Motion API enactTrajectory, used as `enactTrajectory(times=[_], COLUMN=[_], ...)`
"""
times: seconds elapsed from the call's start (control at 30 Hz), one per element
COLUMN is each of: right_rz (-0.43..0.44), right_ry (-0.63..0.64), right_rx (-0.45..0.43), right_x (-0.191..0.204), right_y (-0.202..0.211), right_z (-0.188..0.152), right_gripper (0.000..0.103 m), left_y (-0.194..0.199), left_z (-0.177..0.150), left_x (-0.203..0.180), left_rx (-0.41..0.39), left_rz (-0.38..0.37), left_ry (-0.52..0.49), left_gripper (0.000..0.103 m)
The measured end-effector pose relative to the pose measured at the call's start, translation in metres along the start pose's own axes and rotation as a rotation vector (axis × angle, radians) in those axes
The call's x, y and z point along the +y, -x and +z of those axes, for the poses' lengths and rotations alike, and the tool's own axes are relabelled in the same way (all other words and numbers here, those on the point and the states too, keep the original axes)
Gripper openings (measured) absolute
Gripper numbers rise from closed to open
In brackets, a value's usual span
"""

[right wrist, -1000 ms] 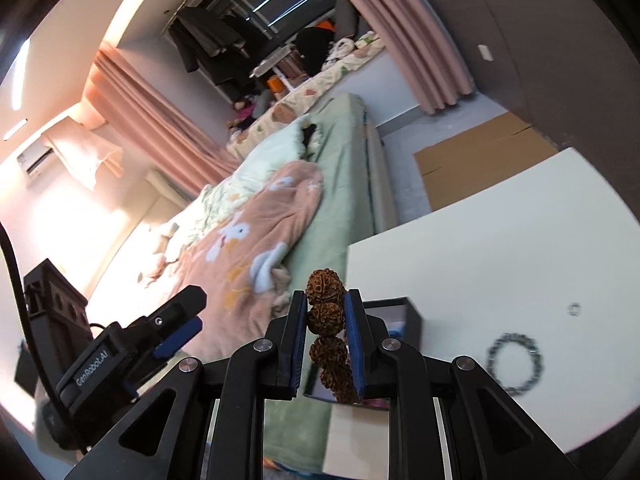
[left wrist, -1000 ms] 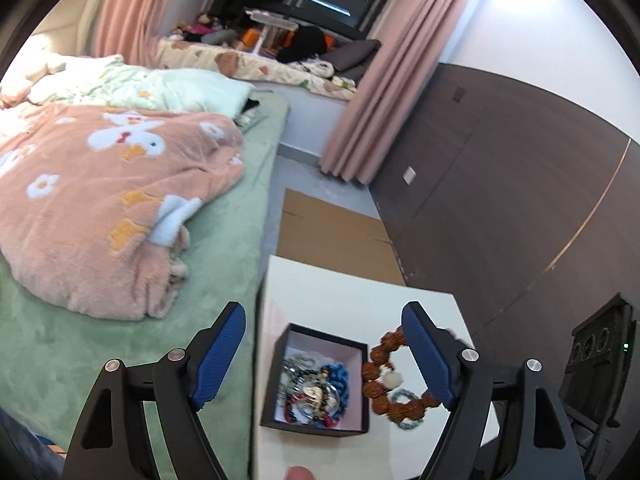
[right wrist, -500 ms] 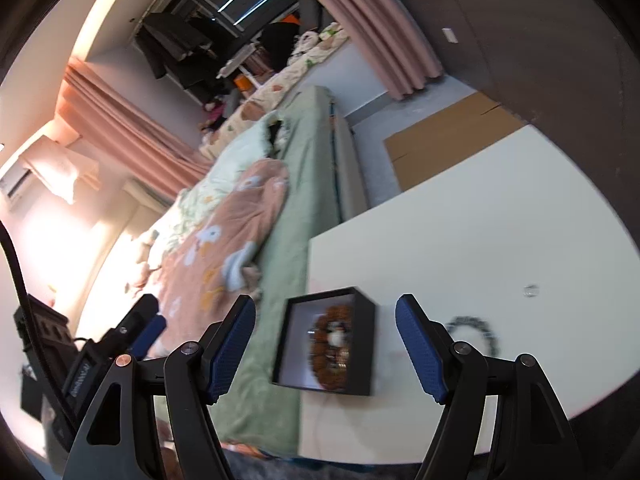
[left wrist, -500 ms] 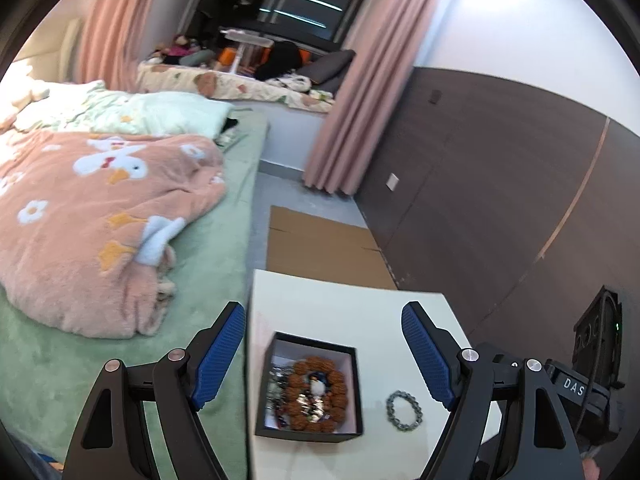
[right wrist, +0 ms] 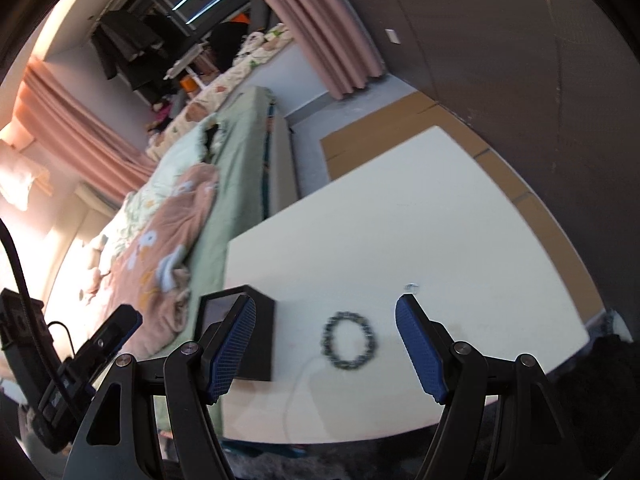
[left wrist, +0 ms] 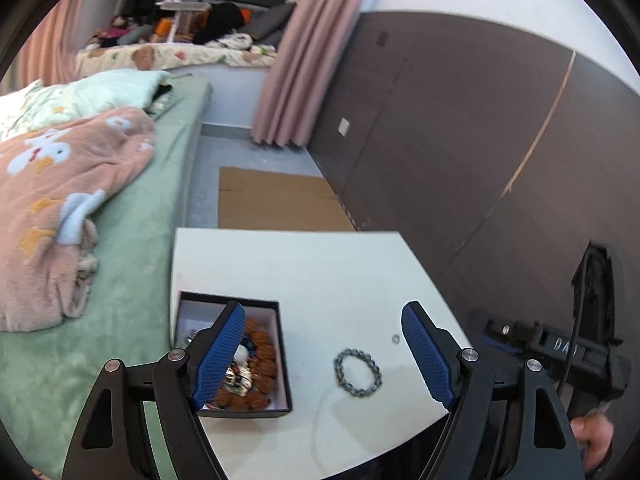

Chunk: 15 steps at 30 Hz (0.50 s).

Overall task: Organize jewelry
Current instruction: 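Drop both bracelets into the black box and open both grippers, then grasp the grey beaded bracelet with the left gripper while the right gripper grasps the silver ring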

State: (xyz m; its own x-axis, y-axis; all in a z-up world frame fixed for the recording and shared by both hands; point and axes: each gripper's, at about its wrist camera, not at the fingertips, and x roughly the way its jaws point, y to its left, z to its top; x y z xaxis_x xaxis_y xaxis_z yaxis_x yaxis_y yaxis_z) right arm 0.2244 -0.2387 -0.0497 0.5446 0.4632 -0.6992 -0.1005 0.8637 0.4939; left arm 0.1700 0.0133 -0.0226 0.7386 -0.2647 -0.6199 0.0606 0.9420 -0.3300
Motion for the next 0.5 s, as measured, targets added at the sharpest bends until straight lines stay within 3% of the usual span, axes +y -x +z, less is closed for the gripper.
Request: enactTrajectory(times=[0.17, 0.3, 0.43, 0.5], right_rz=[-0.046, -0.092, -0.117, -0.119], right_ry=[-0.034, -0.047, -0.072, -0.08], right_rx=[0.011, 0.045, 0.076, 0.084], right_x=[-0.021, -0.037, -0.053, -0.061], right_y=[0.0, -0.005, -0.007, -0.007], right_z=[0.002, 0.001, 0.003, 0.004], right_gripper=[0.073, 0.073, 0.073, 0.073], left_y=[-0.032, -0.058, -0.076, -0.089], left_z=[-0.017, -0.03, -0.043, -0.05], left_x=[-0.018, -0.033, -0.045, -0.048], left_rx=[0.09, 0.19, 0.222, 0.263], left_rz=[-0.039, -0.055, -0.072, -0.075], left_ry=[-0.063, -0.113, -0.187, -0.199], left_gripper=[0.079, 0.067, 0.066, 0.056])
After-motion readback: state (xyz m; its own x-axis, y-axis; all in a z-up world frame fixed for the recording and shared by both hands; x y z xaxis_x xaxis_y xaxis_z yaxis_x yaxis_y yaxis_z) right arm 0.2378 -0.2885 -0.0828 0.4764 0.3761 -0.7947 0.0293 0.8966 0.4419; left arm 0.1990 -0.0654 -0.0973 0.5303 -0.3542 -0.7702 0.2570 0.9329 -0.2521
